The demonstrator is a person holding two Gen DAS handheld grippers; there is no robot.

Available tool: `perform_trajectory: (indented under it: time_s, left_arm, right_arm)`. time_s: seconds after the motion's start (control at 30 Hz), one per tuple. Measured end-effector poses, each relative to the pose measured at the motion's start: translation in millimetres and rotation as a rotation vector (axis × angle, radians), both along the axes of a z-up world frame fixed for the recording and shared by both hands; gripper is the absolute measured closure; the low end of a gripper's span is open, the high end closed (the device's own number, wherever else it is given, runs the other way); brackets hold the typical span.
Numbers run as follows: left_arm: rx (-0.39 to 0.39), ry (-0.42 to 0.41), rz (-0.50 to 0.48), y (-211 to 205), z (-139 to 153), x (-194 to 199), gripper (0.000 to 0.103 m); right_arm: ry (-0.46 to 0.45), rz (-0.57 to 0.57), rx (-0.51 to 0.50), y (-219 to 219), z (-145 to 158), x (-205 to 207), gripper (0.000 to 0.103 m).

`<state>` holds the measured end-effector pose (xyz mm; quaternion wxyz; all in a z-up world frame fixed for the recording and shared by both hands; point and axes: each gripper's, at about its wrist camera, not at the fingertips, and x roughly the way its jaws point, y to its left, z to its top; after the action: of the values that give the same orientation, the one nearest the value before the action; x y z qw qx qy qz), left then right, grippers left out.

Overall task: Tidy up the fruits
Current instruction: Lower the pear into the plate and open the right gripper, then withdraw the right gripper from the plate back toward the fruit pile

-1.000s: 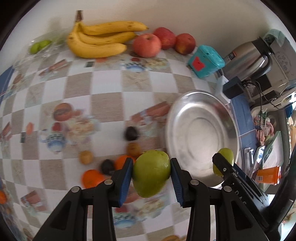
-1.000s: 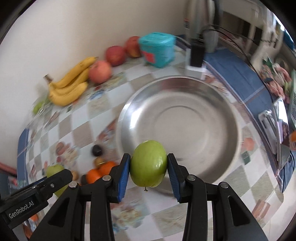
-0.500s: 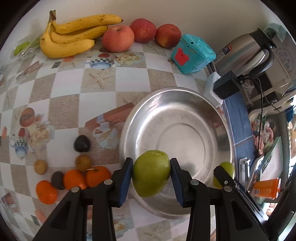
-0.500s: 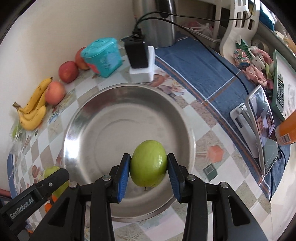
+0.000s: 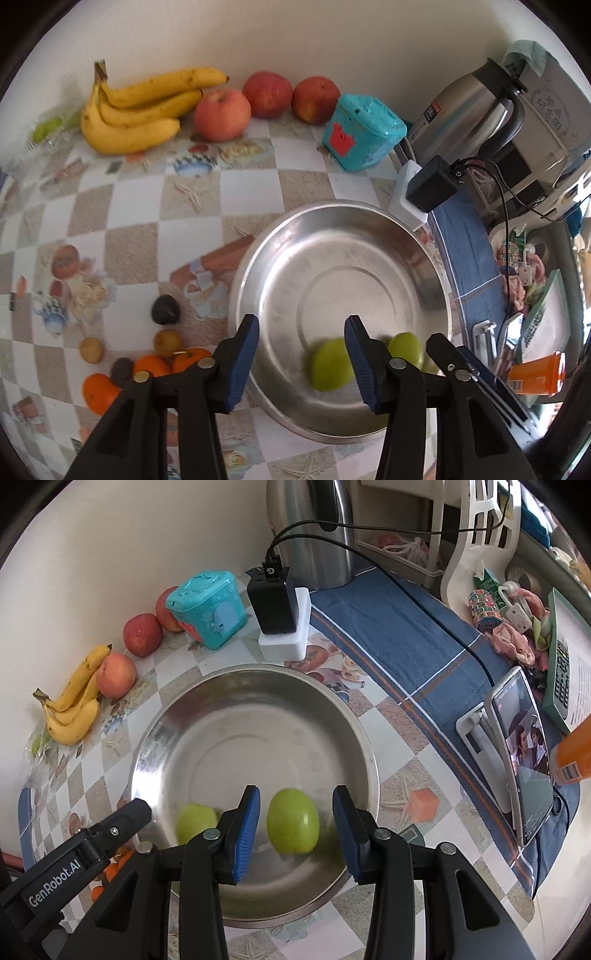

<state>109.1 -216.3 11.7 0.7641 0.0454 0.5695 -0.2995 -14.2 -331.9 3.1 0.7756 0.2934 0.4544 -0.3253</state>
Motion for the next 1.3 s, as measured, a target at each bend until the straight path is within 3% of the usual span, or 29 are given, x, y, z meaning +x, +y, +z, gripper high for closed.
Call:
perform_trajectory:
  time_s: [0.17, 0.33, 0.63, 0.8, 0.93, 1.03, 1.2, 1.27, 1.3]
  left_arm:
    - [0.035, -0.056, 0.005, 11.3, 1.3, -6.9, 0.047]
    - [0.051, -0.016, 0.028, 21.0, -7.4, -12.5, 0.047]
    - [0.087, 0.007, 0.072, 35.1, -23.5, -17.1, 0.041]
    - [0.097, -0.029, 0.109, 42.6, -23.0, -16.5, 0.02]
    - [0.089, -0.046, 0.135, 50.5, -20.1, -14.4, 0.003]
    - [0.085, -0.064, 0.14, 53.4, -17.1, -14.8, 0.0]
    - [0.036, -0.046, 0.154, 60.2, -16.0, -12.9, 0.0]
    - [0.019, -0.037, 0.164, 62.8, -16.1, -12.3, 0.0]
    - [0.014, -0.038, 0.17, 64.5, -15.8, -11.9, 0.0]
  right_arm:
    - [-0.003, -0.001, -0.002, 2.6, 7.1, -1.7, 0.061]
    - [-0.007, 0.021, 0.024, 3.9, 5.0, 0.0, 0.061]
    - [0.049, 0.069, -0.079, 12.8, 7.8, 4.7, 0.061]
    - [-0.047, 0.11, -0.005, 10.7, 6.1, 0.7, 0.061]
    - [-0.019, 0.103, -0.038, 12.8, 9.4, -0.4, 0.06]
    - [0.021, 0.109, -0.101, 16.1, 12.3, -0.6, 0.051]
    - [0.009, 0.106, -0.102, 13.0, 13.2, -5.8, 0.038]
    - [-0.002, 0.116, -0.115, 13.2, 14.3, -7.1, 0.016]
    - [-0.01, 0.126, -0.113, 13.6, 14.8, -7.2, 0.012]
